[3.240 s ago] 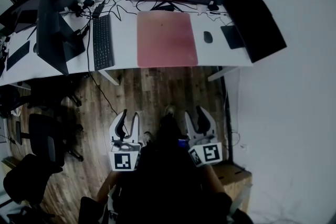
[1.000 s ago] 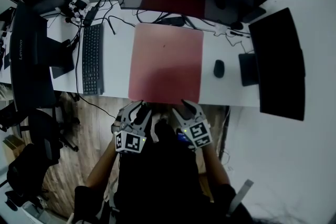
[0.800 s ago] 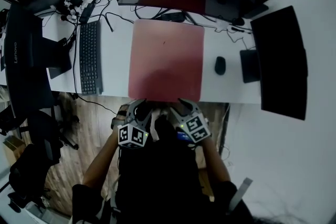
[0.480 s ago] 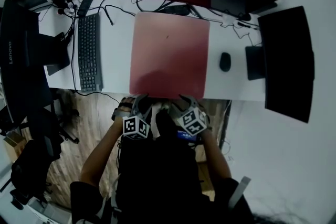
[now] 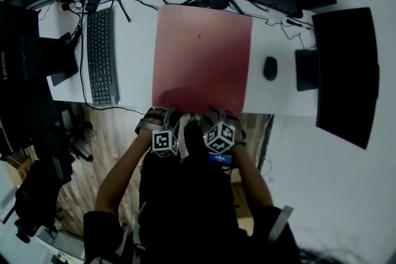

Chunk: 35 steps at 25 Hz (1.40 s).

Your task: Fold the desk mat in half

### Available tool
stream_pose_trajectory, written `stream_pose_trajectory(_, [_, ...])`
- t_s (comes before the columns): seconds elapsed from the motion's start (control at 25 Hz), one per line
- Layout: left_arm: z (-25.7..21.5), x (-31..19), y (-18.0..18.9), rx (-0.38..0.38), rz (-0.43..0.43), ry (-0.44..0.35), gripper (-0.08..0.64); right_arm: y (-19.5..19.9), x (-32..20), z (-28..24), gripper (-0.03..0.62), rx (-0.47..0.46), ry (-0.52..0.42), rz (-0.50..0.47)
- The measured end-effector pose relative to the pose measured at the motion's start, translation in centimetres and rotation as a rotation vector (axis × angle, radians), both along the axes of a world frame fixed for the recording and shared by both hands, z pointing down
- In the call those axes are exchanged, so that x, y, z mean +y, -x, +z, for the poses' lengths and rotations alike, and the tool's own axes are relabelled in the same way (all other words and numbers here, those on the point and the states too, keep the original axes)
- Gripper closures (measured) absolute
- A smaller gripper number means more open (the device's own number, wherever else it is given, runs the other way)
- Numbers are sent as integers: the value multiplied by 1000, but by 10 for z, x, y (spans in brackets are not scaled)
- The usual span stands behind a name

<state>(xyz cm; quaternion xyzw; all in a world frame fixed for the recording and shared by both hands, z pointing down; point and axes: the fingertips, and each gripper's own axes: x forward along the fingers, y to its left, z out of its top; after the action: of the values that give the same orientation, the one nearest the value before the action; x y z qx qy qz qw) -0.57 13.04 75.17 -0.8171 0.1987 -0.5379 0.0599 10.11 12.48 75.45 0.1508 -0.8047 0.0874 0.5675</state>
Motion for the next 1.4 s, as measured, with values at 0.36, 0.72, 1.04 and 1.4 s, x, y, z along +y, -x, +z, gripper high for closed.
stream_pose_trajectory(0.36, [11,-1,-5,-1,-1,6,376,-6,0,27,417,124,-110,-122])
stream_pose_trajectory(0.72, [14,0,-4,0,-13,17,376,-9,-2,35,457,206,-187,-211])
stream_pose_trajectory(1.04, [23,3,2,-18,-20,41,377,-8,9,28,560,158,-84,-187])
stream_pose_trajectory(1.4, [24,2,3,-26,-13,48,377,-6,2,13,575,111,-55,-147])
